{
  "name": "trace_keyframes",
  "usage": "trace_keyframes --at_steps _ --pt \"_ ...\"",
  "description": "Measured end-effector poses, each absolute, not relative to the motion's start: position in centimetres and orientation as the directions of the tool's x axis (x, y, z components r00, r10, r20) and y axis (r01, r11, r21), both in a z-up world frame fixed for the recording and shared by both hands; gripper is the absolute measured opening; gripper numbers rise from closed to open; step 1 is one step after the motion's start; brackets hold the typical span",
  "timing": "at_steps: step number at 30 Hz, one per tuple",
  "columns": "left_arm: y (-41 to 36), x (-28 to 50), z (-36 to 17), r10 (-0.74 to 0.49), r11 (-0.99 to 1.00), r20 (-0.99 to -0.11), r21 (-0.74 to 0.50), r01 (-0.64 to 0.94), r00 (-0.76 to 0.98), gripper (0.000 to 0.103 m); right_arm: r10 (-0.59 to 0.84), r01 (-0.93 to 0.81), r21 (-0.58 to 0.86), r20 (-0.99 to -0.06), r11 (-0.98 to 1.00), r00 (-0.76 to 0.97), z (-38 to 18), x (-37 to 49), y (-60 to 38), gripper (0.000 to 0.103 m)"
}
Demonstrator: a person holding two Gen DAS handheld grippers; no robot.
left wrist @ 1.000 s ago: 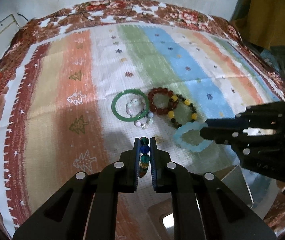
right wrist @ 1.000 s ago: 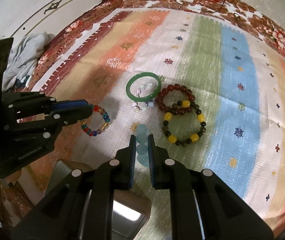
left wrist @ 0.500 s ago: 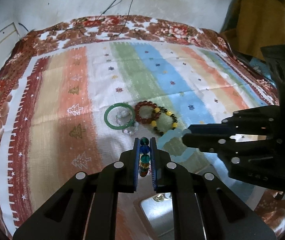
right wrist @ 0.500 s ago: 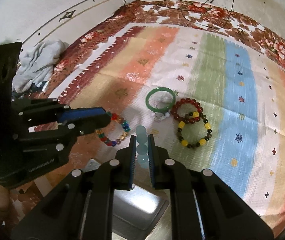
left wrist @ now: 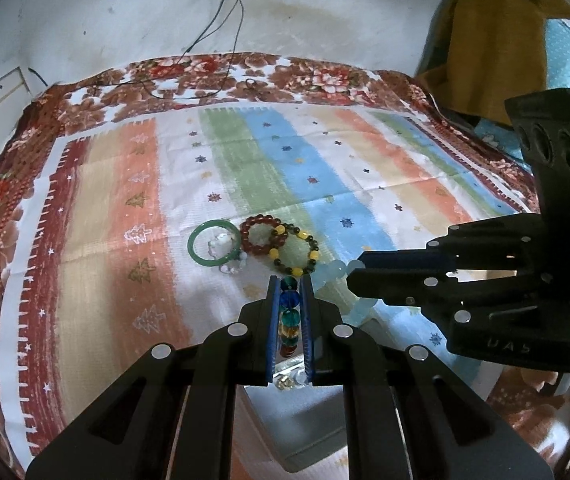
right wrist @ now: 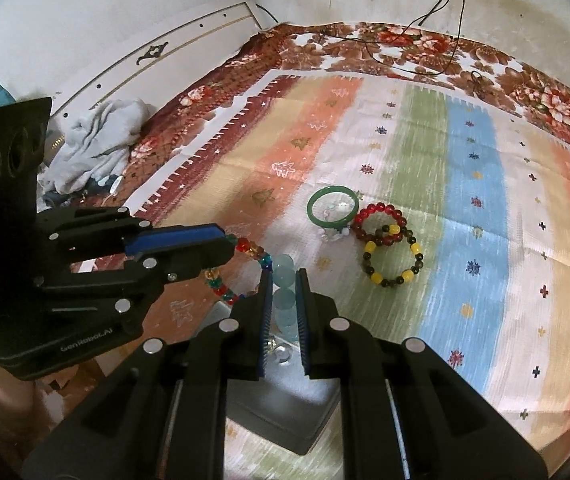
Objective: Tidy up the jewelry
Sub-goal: 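Carry both bracelets into the silver tin and open both tools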
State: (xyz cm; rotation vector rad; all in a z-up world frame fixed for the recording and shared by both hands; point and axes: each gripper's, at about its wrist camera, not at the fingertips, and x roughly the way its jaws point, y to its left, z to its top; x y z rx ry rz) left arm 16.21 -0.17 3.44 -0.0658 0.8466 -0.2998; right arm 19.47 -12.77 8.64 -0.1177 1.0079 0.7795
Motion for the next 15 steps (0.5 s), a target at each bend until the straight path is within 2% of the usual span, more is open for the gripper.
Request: trace_keyframes --at_steps 15 --pt "-1.5 13.2 3.0 -0.287 0.953 -0.728 -0.153 0.260 0.623 0.009 0.559 -0.647 0.278 -0.782 0.710 0.277 8.4 15.9 -15.0 0.013"
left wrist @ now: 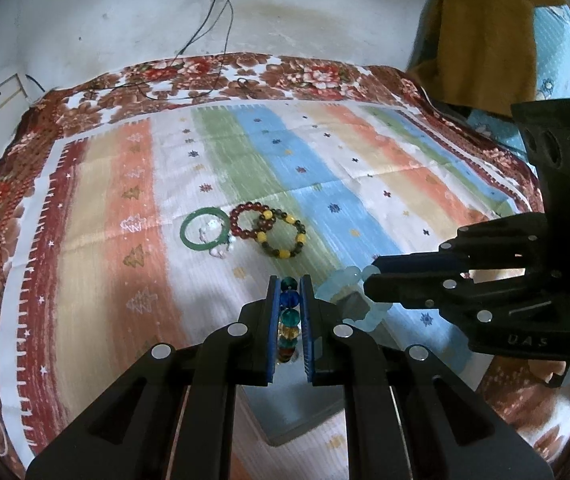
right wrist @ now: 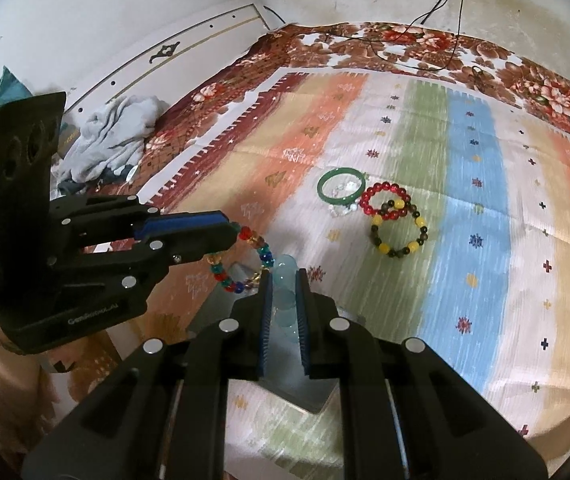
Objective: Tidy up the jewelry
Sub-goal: 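Carry both bracelets into the silver tin and open both tools, then move both open tools back toward the jade bangle and red bracelets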
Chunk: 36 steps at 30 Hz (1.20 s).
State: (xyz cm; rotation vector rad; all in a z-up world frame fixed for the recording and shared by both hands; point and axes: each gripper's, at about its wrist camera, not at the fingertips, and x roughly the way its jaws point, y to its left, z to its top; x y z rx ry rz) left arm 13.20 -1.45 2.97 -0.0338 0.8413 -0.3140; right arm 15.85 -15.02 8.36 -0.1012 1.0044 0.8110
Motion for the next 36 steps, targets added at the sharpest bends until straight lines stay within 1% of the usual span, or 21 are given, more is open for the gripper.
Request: trace_keyframes --at_steps 9,16,17,18,19,20,22,23,24,25,26,28,29,30,31,32,34,36 --pt "-1.9 11.4 2.1 -0.281 0.954 -0.737 -0.144 0.263 0.615 0.009 0.559 -0.654 0.283 -0.787 0.702 0.260 7.6 14.0 -15.5 0.013" --pt "-2.1 11.5 1.2 -0.265 0.957 -0.753 -0.130 0.259 0.602 0.009 0.569 -0.655 0.300 -0.786 0.694 0.242 7.3 13.9 -15.0 0.013" --pt "-2.1 11.7 1.0 -0.262 0.958 -0.757 -0.130 0.255 0.598 0.010 0.573 -0.654 0.305 -0.783 0.692 0.241 7.3 14.0 -15.0 0.014" --pt "-2.0 11.7 0.9 -0.258 0.960 -0.760 -0.129 0.250 0.597 0.014 0.575 -0.651 0.310 -0.782 0.693 0.240 7.3 14.1 -15.1 0.017" --pt "-1.9 11.9 0.7 -0.244 0.964 -0.763 -0.121 0.238 0.598 0.021 0.575 -0.641 0.316 -0.782 0.699 0.242 7.2 14.3 -15.2 0.029" --pt "-1.8 12.0 0.7 -0.237 0.966 -0.763 -0.118 0.232 0.601 0.032 0.572 -0.636 0.313 -0.782 0.706 0.249 7.2 14.4 -15.3 0.039" --pt "-1.6 12.1 0.6 -0.219 0.969 -0.764 -0.100 0.224 0.607 0.033 0.557 -0.628 0.296 -0.786 0.719 0.267 7.2 14.6 -15.5 0.040" --pt "-1.5 12.2 0.5 -0.215 0.971 -0.764 -0.098 0.219 0.609 0.037 0.551 -0.626 0.290 -0.789 0.724 0.272 7.2 14.7 -15.6 0.040" --pt "-1.4 12.3 0.5 -0.211 0.972 -0.764 -0.099 0.213 0.610 0.043 0.551 -0.622 0.292 -0.789 0.726 0.272 7.2 14.8 -15.7 0.041" --pt "-1.2 12.5 0.5 -0.208 0.973 -0.765 -0.100 0.207 0.610 0.044 0.550 -0.617 0.295 -0.790 0.729 0.272 7.1 15.0 -15.7 0.042" --pt "-1.1 12.6 0.4 -0.202 0.975 -0.767 -0.098 0.200 0.608 0.044 0.547 -0.614 0.292 -0.791 0.733 0.276 7.2 15.1 -15.8 0.045" --pt "-0.9 12.8 0.3 -0.190 0.977 -0.771 -0.091 0.191 0.608 0.048 0.536 -0.612 0.279 -0.794 0.740 0.287 7.2 15.2 -15.7 0.052" --pt "-0.8 13.0 0.2 -0.181 0.979 -0.771 -0.083 0.185 0.610 0.050 0.531 -0.611 0.273 -0.796 0.743 0.291 7.1 15.2 -15.7 0.053" --pt "-0.7 13.1 0.1 -0.171 0.981 -0.772 -0.075 0.180 0.612 0.051 0.526 -0.610 0.266 -0.797 0.746 0.296 7.1 15.3 -15.7 0.053" --pt "-0.6 13.2 0.0 -0.161 0.983 -0.774 -0.068 0.173 0.613 0.051 0.521 -0.607 0.261 -0.799 0.751 0.301 7.0 15.4 -15.7 0.056" --pt "-0.4 13.4 -0.1 -0.149 0.985 -0.776 -0.061 0.163 0.613 0.054 0.515 -0.602 0.256 -0.801 0.756 0.306 6.9 15.5 -15.7 0.061" --pt "-0.2 13.8 -0.3 -0.138 0.987 -0.778 -0.054 0.153 0.613 0.057 0.498 -0.592 0.240 -0.805 0.769 0.321 6.8 15.8 -15.7 0.065" --pt "0.0 14.1 -0.4 -0.123 0.989 -0.777 -0.044 0.141 0.618 0.063 0.479 -0.586 0.217 -0.810 0.780 0.337 6.8 16.0 -15.7 0.066"
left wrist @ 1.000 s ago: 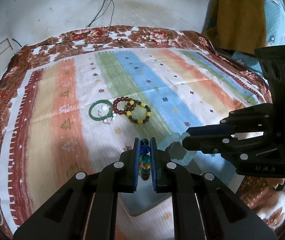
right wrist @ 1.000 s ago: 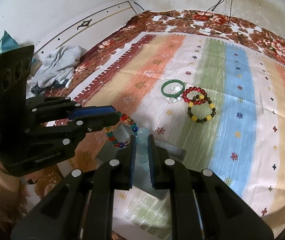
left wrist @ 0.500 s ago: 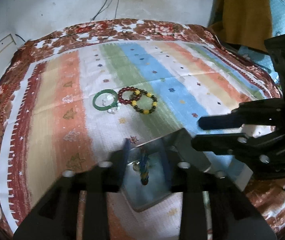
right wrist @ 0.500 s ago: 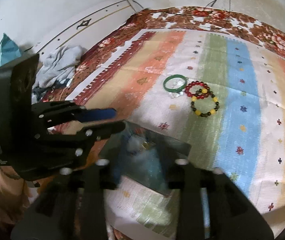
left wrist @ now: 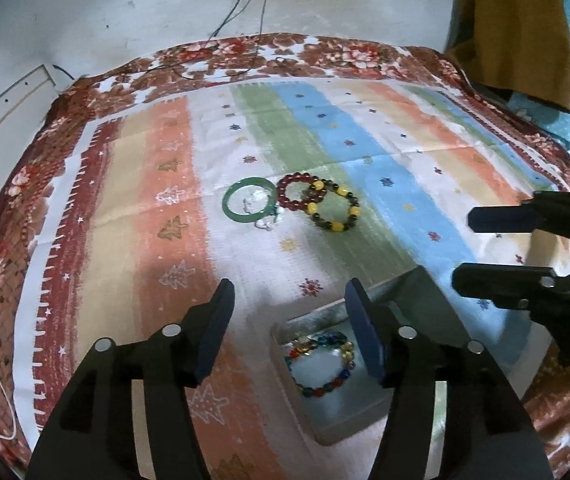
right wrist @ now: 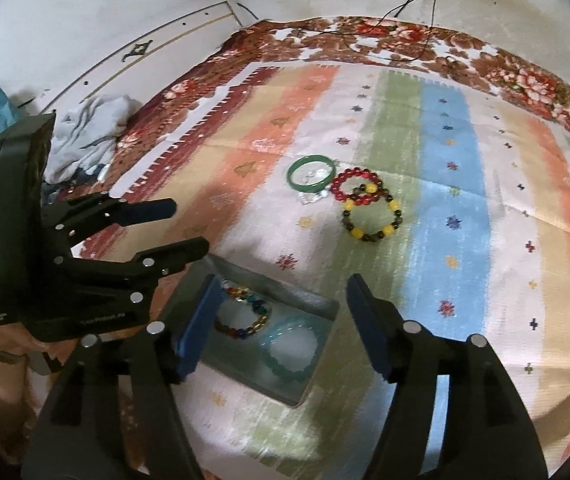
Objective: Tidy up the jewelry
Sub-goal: 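Move both open tools back toward the jade bangle and red bracelets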
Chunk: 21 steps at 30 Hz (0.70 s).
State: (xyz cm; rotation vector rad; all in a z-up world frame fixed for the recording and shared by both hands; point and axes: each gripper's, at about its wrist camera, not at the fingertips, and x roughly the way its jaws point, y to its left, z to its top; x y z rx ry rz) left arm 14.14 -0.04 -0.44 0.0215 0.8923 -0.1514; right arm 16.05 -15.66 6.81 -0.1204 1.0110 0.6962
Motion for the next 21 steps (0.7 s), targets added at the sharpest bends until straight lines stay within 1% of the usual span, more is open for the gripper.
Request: trace_keyframes --at_steps 4,5,8,14,18,21 --pt "0.3 14.8 -0.7 -0.101 0.993 -0.776 -0.036 0.117 0.622 0.068 0.462 -0.577 0.205 -0.818 0.791 0.343 6.5 16.6 -15.6 0.066" --pt "0.3 15.0 -0.7 -0.096 0.993 -0.774 -0.033 0.112 0.626 0.071 0.459 -0.575 0.202 -0.819 0.793 0.345 6.4 16.6 -15.6 0.068" --pt "0.3 15.3 -0.8 -0.083 0.994 -0.772 -0.022 0.104 0.630 0.076 0.450 -0.563 0.197 -0.819 0.803 0.356 6.3 17.1 -15.7 0.076" --pt "0.2 16.1 -1.2 -0.072 0.995 -0.769 -0.007 0.104 0.635 0.083 0.438 -0.531 0.198 -0.817 0.824 0.374 6.2 18.5 -15.9 0.085" --pt "0.2 17.0 -1.1 -0.064 0.994 -0.762 0.012 0.113 0.644 0.087 0.439 -0.485 0.228 -0.813 0.844 0.382 5.9 20.0 -16.2 0.087" --pt "0.9 18.0 -1.1 -0.051 0.996 -0.759 0.008 0.088 0.649 0.090 0.417 -0.467 0.210 -0.817 0.859 0.399 5.7 20.9 -16.5 0.087"
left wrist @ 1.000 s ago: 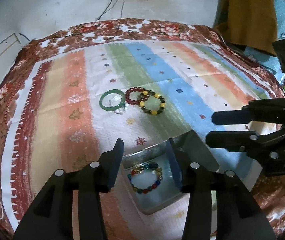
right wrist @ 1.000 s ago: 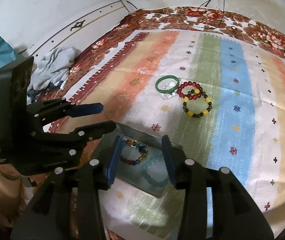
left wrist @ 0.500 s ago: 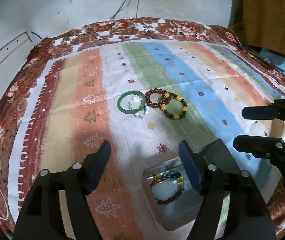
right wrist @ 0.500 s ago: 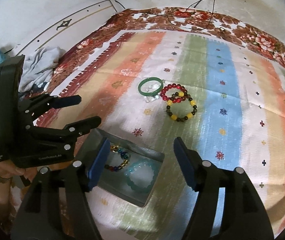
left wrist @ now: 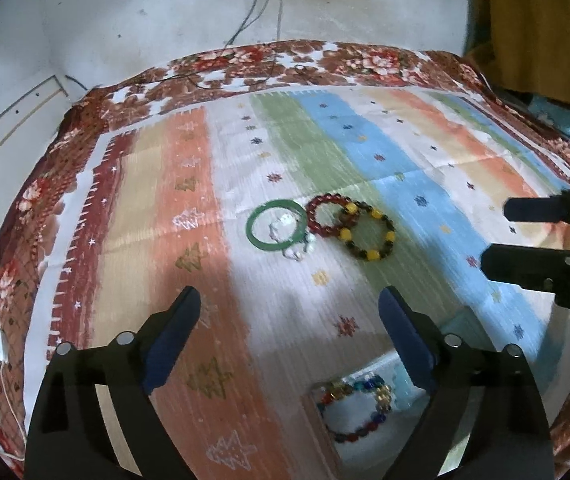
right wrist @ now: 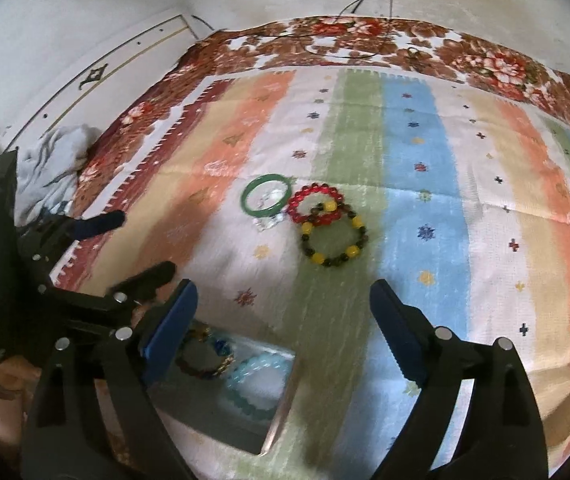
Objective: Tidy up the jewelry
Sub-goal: 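Move both open tools back toward the jade bangle and red bracelets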
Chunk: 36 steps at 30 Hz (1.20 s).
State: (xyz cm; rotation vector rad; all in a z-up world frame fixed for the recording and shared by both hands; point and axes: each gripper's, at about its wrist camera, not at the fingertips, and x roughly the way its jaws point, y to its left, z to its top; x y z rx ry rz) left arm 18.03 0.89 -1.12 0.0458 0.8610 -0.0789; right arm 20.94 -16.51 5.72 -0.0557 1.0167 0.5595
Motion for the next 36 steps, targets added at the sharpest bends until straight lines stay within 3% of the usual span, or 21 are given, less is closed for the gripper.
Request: trace_keyframes --at_steps 21,26,36 --pt "5.1 24.3 -3.3 -0.042 0.997 -0.808 -0.073 -0.029 0.588 0.094 0.352 -0.403 0.196 -0.863 0.894 0.363 3.0 26.4 -17.0 0.089" --pt "6.4 25.5 -4.1 -0.096 0.984 -0.834 -0.162 -0.075 0.543 0.094 0.352 -0.391 0.207 -0.868 0.897 0.350 2.4 27.5 -17.0 0.093" --pt "6.6 27.4 -5.0 -0.069 0.989 -0.849 -0.129 -0.078 0.523 0.094 0.322 -0.384 0.184 -0.885 0.905 0.335 1.3 29.0 -16.3 0.098"
